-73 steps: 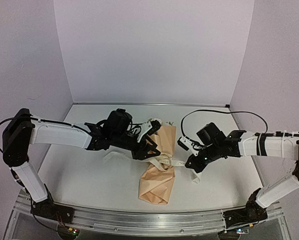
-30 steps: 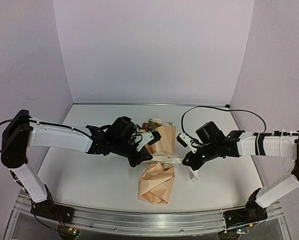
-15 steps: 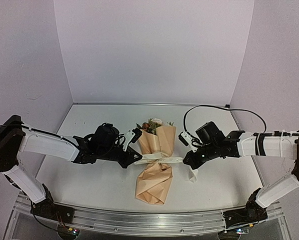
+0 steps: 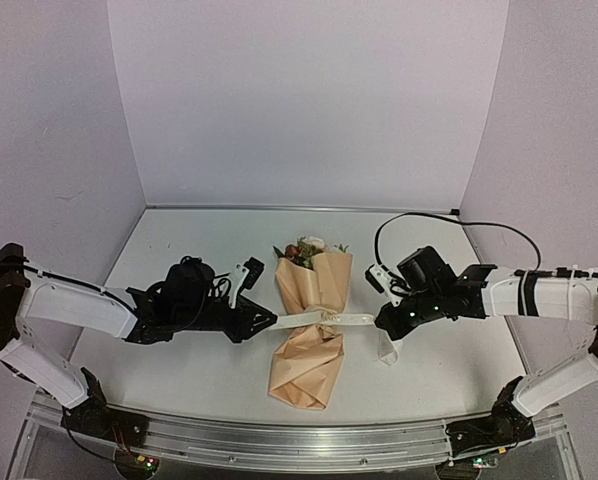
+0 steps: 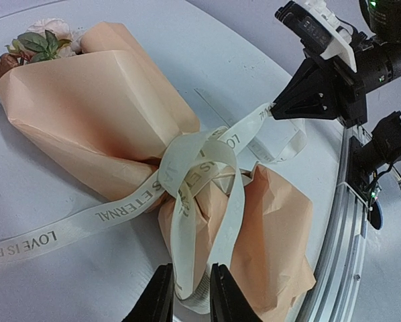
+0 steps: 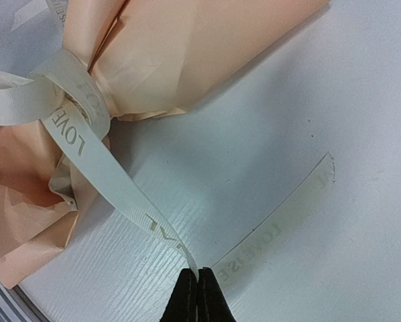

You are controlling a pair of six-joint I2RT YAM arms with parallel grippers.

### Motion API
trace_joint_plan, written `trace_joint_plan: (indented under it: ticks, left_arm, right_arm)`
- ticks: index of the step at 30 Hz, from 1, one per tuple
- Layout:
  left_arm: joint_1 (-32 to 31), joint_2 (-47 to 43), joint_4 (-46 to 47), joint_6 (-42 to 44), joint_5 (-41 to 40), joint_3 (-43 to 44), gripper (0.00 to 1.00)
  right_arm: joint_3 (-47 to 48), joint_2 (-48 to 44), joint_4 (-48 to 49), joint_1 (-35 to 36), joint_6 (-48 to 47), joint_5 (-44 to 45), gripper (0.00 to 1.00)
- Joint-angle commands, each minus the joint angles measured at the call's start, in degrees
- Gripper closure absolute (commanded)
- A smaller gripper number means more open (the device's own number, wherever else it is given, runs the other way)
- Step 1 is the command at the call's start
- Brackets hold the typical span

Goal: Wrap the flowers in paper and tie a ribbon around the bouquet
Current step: Cross the half-tied ribbon over the folded bouquet.

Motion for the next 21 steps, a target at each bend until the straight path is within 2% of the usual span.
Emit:
trace_joint_plan:
  ticks: [1, 8, 9, 12, 14, 17, 21]
  left_arm:
    - [0.0, -1.2, 4.0, -1.2, 1.2, -1.7, 0.82]
    - [0.0, -1.9, 2.9, 0.7, 2.4, 0.3, 0.82]
    - [0.0, -2.2, 2.7, 0.9, 2.5, 0.3, 0.8]
    - [0.0, -3.0, 1.8, 1.5, 3.6, 0.4, 0.58]
    - [0.0, -3.7, 0.7, 2.3, 4.1, 0.9, 0.48]
    - [0.0, -3.6, -3.4, 6.1, 3.8, 4.6, 0.43]
    - [0.0, 0.6, -14.1, 13.0, 4.6, 15.5, 0.42]
  right_arm:
    - [-0.4, -1.4, -0.6, 0.0, 0.2, -0.3, 1.0]
    - [2.2, -1.0, -1.9, 2.1, -0.4, -1.9, 1.0]
    - [2.5, -0.8, -1.9, 2.3, -0.2, -1.9, 1.0]
    - [3.3, -0.4, -2.1, 2.8, -0.1, -1.8, 1.0]
    - [3.5, -0.3, -2.3, 3.0, -0.1, -1.8, 1.0]
    - [3.4, -0.4, -2.5, 3.1, -0.3, -1.8, 1.0]
    - [3.3, -0.5, -2.5, 3.1, -0.4, -1.6, 1.0]
